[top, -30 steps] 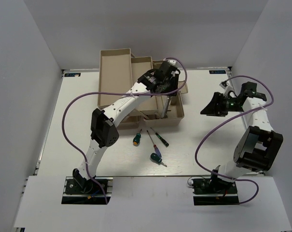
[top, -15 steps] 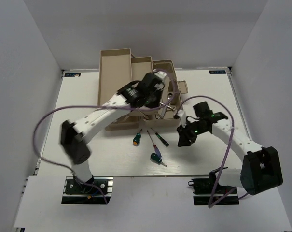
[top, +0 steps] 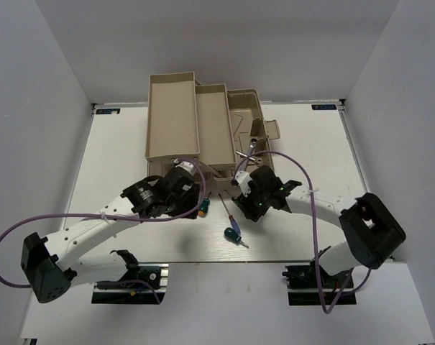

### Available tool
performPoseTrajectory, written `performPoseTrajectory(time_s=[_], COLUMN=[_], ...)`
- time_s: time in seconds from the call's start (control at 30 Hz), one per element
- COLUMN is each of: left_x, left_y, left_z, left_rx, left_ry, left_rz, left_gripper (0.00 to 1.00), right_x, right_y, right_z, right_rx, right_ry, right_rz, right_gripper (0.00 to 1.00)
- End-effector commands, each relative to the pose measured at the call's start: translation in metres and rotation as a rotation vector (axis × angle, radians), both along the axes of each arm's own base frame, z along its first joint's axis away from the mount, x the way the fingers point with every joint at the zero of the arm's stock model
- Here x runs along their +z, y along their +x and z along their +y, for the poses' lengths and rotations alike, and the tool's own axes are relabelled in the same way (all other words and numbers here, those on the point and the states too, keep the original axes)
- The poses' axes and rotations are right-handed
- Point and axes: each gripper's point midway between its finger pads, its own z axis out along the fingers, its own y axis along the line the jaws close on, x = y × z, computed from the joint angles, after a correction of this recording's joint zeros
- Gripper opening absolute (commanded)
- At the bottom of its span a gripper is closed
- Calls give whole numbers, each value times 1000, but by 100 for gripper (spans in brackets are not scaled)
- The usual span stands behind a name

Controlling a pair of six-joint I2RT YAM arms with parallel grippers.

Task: Sort the tools into containers

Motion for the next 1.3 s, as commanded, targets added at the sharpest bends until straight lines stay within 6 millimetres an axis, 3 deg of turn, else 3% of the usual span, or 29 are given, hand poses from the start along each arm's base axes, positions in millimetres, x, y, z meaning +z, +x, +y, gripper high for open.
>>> performPoseTrajectory(time_s=[0.0,0.13,0.23,0.27,0.33,0.4,0.47,0.5,0.53,0.6,0.63,0.7,0.77,0.8,0.83,0.87,0.9,1.0,1.1,1.13,1.17,1.2,1.23,1.27], left_x=[8,2,0,2,-3,-3,-2,-7,-8,-2,-10,-12,-11,-13,-13,-12,-16,-20,-19,-19,-16,-22,-22,-23], left_y=[-3,-6,-8,-7,-9,-8,-7,-6,-6,-2,-2,0,2,4,5,6,7,7,11,13,13,10,10,10], left_z=[-3,-4,-6,-8,-16,-27,-40,-48,-58,-76,-83,-93,-108,-111,-118,-122,-127,-140,-143,-144,-145,-144,-145,-143], left_rx=[47,45,32,32,9,-10,-43,-68,-87,-129,-139,-166,-190,-190,-200,-206,-213,-200,-165,-134,-123,-109,-79,-58], left_ry=[-60,-50,-39,-48,-54,-77,-96,-86,-100,-128,-111,-120,-148,-150,-171,-181,-176,-190,-199,-201,-205,-186,-202,-197], left_rz=[-19,-5,-5,-12,9,7,11,22,22,9,22,24,24,23,22,23,39,67,73,80,86,99,114,118], left_gripper=[67,68,68,65,53,42,31,31,29,31,34,46,55,57,57,59,59,59,59,59,59,59,59,59], right_x=[8,-2,-10,-11,-8,-6,13,15,41,55,78,114,162,170,192,193,191,215,244,262,226,248,235,236], right_y=[29,24,17,13,9,-1,-5,-9,-7,-11,-10,-6,-2,-1,7,12,19,48,77,83,91,109,120,125], right_z=[18,26,24,23,16,4,-1,-9,-9,-21,-21,-23,-21,-22,-22,-21,-16,13,53,61,69,87,93,98], right_rx=[-80,-75,-72,-70,-79,-83,-86,-86,-92,-93,-96,-85,-73,-71,-108,-140,-152,-196,-214,-271,-294,-334,-356,-377], right_ry=[15,5,-16,-19,-33,-64,-44,-59,2,-1,53,137,258,270,286,286,273,345,423,469,404,455,432,445], right_rz=[-101,-86,-81,-71,-58,-28,-48,-39,-96,-112,-167,-279,-426,-446,-490,-472,-456,-470,-423,-379,-298,-287,-252,-234], right_gripper=[58,56,34,16,0,0,0,0,0,0,0,0,0,0,0,0,0,0,0,0,0,0,0,0])
